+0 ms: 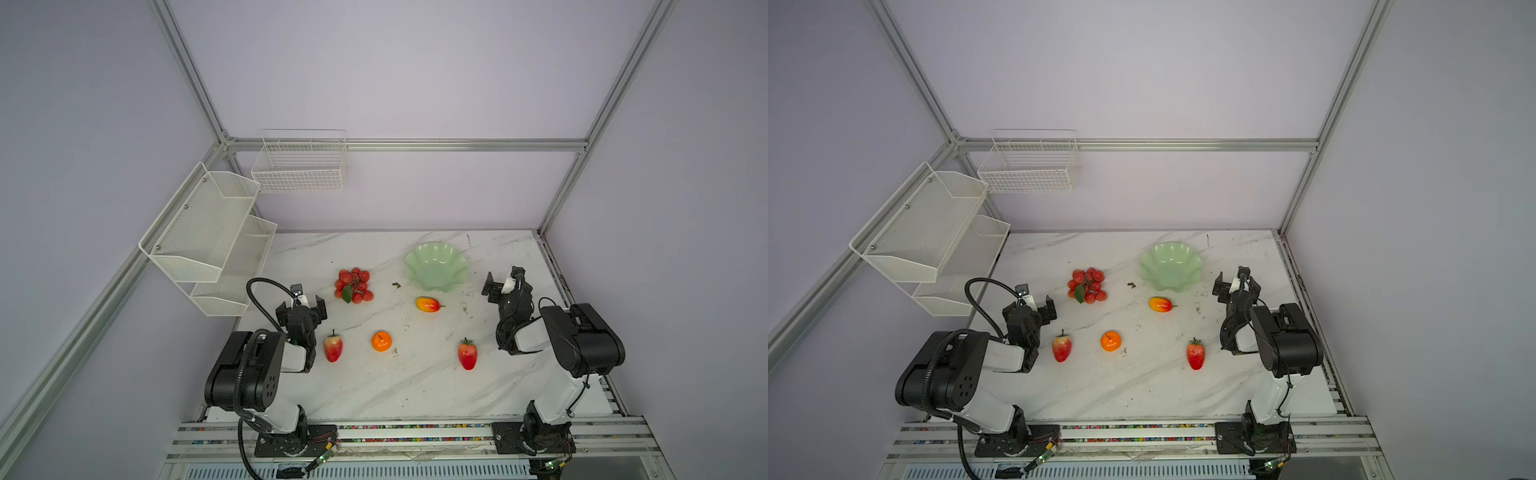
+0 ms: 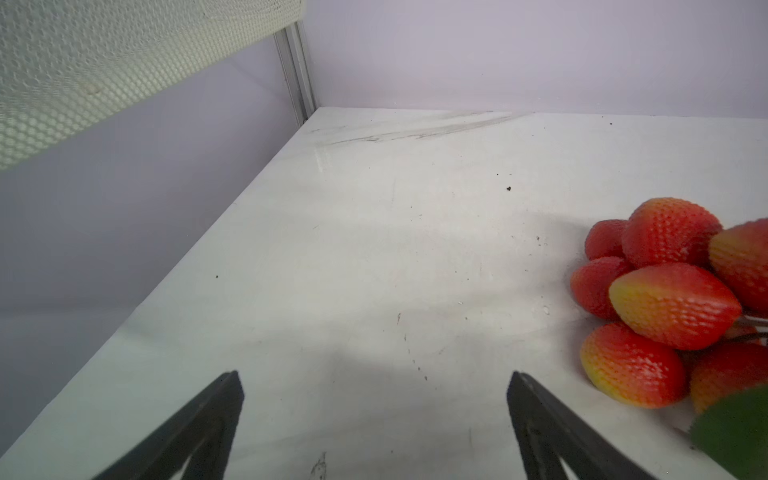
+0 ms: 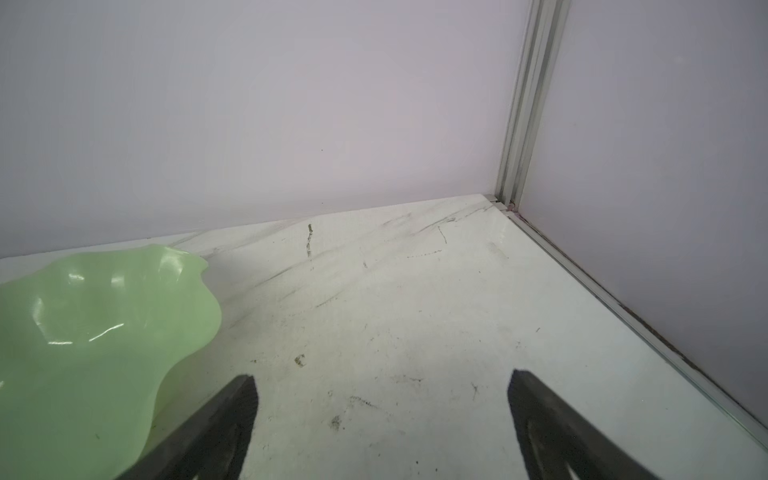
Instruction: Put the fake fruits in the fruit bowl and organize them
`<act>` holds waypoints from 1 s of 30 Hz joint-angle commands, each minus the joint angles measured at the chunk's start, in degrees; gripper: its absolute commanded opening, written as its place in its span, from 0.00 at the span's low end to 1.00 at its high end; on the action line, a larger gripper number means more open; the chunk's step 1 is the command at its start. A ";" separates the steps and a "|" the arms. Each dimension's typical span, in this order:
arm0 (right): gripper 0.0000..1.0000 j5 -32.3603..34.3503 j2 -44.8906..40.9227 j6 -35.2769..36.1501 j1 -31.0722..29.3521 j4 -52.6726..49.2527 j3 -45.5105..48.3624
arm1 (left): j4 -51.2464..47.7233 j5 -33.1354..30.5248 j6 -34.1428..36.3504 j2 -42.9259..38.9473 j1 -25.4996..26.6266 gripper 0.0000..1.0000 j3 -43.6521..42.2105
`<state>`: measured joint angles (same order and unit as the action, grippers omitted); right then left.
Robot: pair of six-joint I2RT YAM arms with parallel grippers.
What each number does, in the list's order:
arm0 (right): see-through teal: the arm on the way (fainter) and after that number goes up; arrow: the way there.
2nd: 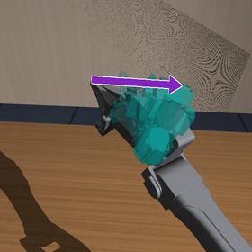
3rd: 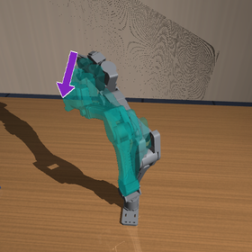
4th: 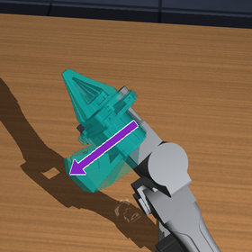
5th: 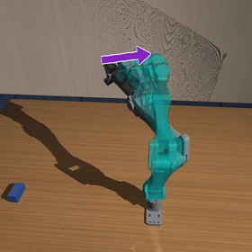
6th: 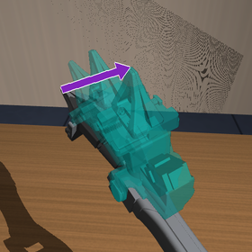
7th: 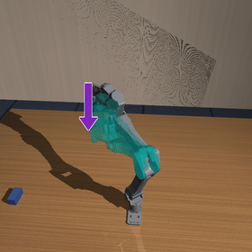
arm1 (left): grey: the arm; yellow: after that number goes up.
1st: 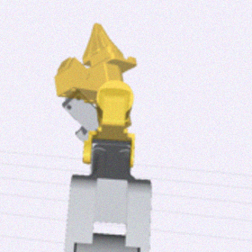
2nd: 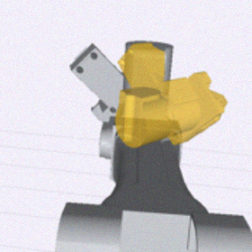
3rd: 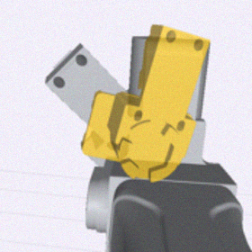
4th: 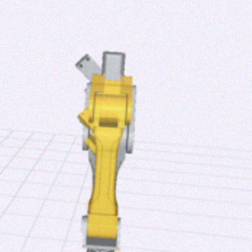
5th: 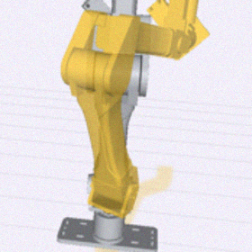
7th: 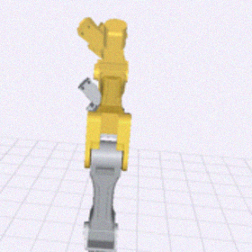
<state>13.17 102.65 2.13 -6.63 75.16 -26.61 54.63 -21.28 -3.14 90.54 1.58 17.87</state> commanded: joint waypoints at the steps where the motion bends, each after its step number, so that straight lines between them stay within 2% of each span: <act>1: 0.97 0.37 -0.35 0.31 0.31 1.85 0.11 | 1.89 -0.18 1.11 0.03 0.17 1.00 3.27; 20: 0.97 0.36 -0.48 0.29 0.31 2.06 0.26 | 1.99 -0.17 1.12 -0.08 0.16 1.00 3.09; 23: 0.97 2.74 -2.44 -0.17 0.22 3.40 1.67 | 1.84 -1.31 1.33 -1.71 0.36 1.00 2.83; 27: 0.97 5.73 -12.39 -1.88 0.02 -6.27 1.52 | -10.53 -2.87 1.20 -11.62 0.98 1.00 5.63; 29: 0.97 5.34 -17.58 -3.26 -0.93 -14.03 -0.31 | -18.53 -4.38 0.08 -16.27 1.83 1.00 7.78; 30: 0.97 2.89 -20.09 -5.17 -1.31 -17.88 -1.66 | -24.13 -4.00 -0.98 -18.80 2.22 0.98 9.73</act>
<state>16.67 87.96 0.23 -7.05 66.00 -25.50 40.75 -23.29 -3.38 77.36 2.74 19.51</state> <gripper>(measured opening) 0.975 0.984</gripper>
